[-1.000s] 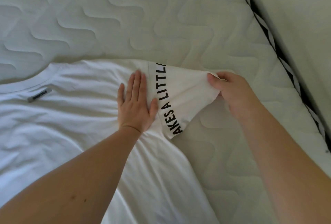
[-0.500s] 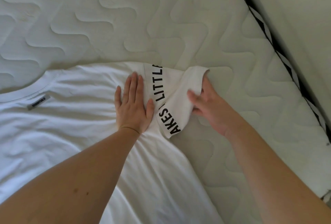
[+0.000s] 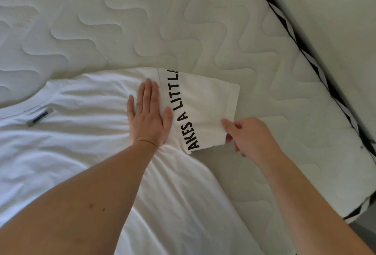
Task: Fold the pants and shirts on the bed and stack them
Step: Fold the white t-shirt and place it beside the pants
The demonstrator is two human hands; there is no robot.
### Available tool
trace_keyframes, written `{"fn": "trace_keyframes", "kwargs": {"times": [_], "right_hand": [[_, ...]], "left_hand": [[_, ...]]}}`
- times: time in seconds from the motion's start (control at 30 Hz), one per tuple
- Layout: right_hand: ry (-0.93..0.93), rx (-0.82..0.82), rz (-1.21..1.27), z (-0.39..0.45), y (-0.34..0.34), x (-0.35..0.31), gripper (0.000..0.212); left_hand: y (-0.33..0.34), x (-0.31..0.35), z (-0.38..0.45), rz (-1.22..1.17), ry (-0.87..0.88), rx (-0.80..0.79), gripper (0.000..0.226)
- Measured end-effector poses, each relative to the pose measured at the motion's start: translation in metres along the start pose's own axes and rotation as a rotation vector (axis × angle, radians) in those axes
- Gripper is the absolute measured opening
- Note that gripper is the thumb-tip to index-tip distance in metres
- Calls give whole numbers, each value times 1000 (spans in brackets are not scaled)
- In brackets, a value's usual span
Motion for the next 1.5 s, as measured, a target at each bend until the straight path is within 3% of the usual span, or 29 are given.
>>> {"fn": "trace_keyframes", "kwargs": {"times": [0.07,0.1,0.2,0.27,0.37,0.47,0.53,0.63,0.77,0.87,0.93,1.03,1.13,1.23,1.3,1.4,1.5], "right_hand": [[97,-84,-198,1,4,7,53],[114,-17,-260,3,5,9,51],[24,448,-158,13,-2,2,30],[-148,574,-81,28,-13,-11,36],[-236,394,-224,59,-27,-32,48],[-190,313,-346,75,-38,-47,21],[-213,261,-251,79,-44,-49,27],[-259,298,-146,81,-54,-41,33],[-255,376,-37,76,-45,-26,10],[-176,259,53,72,-32,-14,22],[-164,153,137,66,-30,-8,43],[-305,-13,302,52,-27,-2,36],[-439,-152,471,52,-20,0,58],[-447,-221,605,61,-14,-4,54],[-437,-168,486,64,-14,-11,50],[-467,-79,107,66,-20,-24,54],[-450,36,-367,64,-29,-40,25]], "left_hand": [[0,0,0,2,3,3,72],[1,-1,0,4,5,5,72],[2,-1,0,7,8,10,72],[2,-1,0,6,8,11,71],[2,-1,0,9,14,16,71],[2,-1,0,10,11,14,71],[2,-1,0,11,9,15,71],[3,-2,0,11,9,18,72],[5,-3,1,19,14,21,72],[6,-4,0,24,16,32,71],[6,-5,1,22,22,41,71],[7,-5,1,30,26,46,71],[7,-6,1,30,24,50,70],[7,-6,1,31,27,58,70],[7,-6,1,31,28,62,70],[7,-5,1,30,28,63,70],[7,-5,1,29,23,59,71]]}}
Point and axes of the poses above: each hand's wrist, its own z-axis towards the middle knuckle, its own y-axis out of the palm, x = y × z, the point moved 1 cm from there along z, towards the middle knuckle, and after that the axes turned 13 degrees about -z, right-handed, at the moved point
